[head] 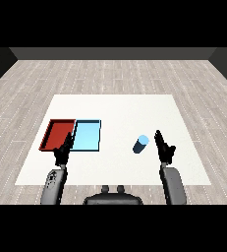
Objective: Pick the blue can and put it in the blue box
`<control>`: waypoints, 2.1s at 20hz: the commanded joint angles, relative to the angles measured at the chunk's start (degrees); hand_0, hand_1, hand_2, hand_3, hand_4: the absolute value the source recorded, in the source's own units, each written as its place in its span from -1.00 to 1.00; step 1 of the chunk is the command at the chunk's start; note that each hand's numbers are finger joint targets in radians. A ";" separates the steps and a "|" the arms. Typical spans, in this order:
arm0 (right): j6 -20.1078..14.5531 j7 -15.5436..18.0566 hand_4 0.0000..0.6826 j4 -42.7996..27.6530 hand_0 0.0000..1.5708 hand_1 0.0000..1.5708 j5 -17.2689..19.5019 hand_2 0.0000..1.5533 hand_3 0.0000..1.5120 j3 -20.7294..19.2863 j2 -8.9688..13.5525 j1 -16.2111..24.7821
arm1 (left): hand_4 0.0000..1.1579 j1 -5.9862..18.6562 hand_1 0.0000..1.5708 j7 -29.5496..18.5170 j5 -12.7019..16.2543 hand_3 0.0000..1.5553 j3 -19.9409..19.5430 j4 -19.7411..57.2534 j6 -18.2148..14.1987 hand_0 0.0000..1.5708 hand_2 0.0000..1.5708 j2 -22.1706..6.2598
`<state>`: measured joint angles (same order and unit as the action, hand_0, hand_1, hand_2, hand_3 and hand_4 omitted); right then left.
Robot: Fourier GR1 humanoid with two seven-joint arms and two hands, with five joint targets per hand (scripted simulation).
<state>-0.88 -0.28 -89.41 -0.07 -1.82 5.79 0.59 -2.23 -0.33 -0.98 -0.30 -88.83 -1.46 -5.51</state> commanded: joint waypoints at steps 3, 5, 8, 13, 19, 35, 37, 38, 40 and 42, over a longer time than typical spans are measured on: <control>1.29 -0.76 -1.00 1.00 -1.00 -1.00 0.61 -1.00 -1.00 0.23 -0.66 0.80 | -1.00 0.22 -1.00 -0.23 0.35 -1.00 -0.30 -0.21 0.81 -1.00 -1.00 1.28; 1.86 -1.30 -1.00 1.57 -1.00 -1.00 0.70 -1.00 -1.00 0.71 -0.79 1.41 | -1.00 0.24 -1.00 -0.33 0.91 -1.00 -0.12 -0.49 1.03 -1.00 -1.00 1.81; 7.77 11.16 -1.00 -2.41 -1.00 -1.00 -5.36 -1.00 -1.00 1.52 -2.48 -1.71 | -1.00 2.18 -1.00 -12.51 3.85 -1.00 -2.21 -6.57 2.17 -1.00 -1.00 1.90; 11.67 20.45 -1.00 2.55 -1.00 -1.00 -5.11 -1.00 -1.00 1.45 -1.74 1.85 | -1.00 -1.75 -1.00 -19.93 3.42 -1.00 -2.23 -4.31 2.45 -1.00 -1.00 3.31; 13.35 21.85 -1.00 2.69 -1.00 -1.00 -5.87 -1.00 -1.00 0.93 -1.74 3.05 | -1.00 -0.35 -1.00 -23.85 3.17 -1.00 -2.08 0.50 2.81 -1.00 -1.00 4.14; 14.51 18.98 -1.00 10.78 -1.00 -1.00 -8.54 -1.00 -1.00 -5.37 0.94 -4.61 | -1.00 1.23 -1.00 -23.99 3.20 -1.00 -2.27 2.04 3.34 -1.00 -1.00 2.73; 10.19 18.25 -1.00 5.68 -1.00 -1.00 -5.48 -1.00 -1.00 -0.83 -3.82 0.06 | -1.00 3.73 -1.00 -21.09 1.37 -1.00 -1.84 1.22 0.02 -1.00 -1.00 3.64; 11.00 22.16 -1.00 10.87 -1.00 -1.00 -4.20 -1.00 -1.00 -1.44 -3.05 -1.31 | -1.00 -3.95 -1.00 -22.60 1.62 -1.00 -0.86 -4.68 1.95 -1.00 -1.00 2.95; 9.47 16.03 -1.00 6.99 -1.00 -1.00 -5.07 -1.00 -1.00 -1.13 -3.26 -1.92 | -1.00 -3.68 -1.00 -23.97 2.21 -1.00 -2.00 -3.41 2.48 -1.00 -1.00 2.41; 11.95 17.74 -1.00 15.32 -1.00 -1.00 -8.31 -1.00 -1.00 -5.29 -1.16 -7.03 | -1.00 0.86 -1.00 -22.27 2.29 -1.00 -1.75 0.36 1.56 -1.00 -1.00 3.59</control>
<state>11.01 18.17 -79.55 -6.75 -4.85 4.11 -2.12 -2.53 -22.38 1.05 -2.11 -90.26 0.06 -2.50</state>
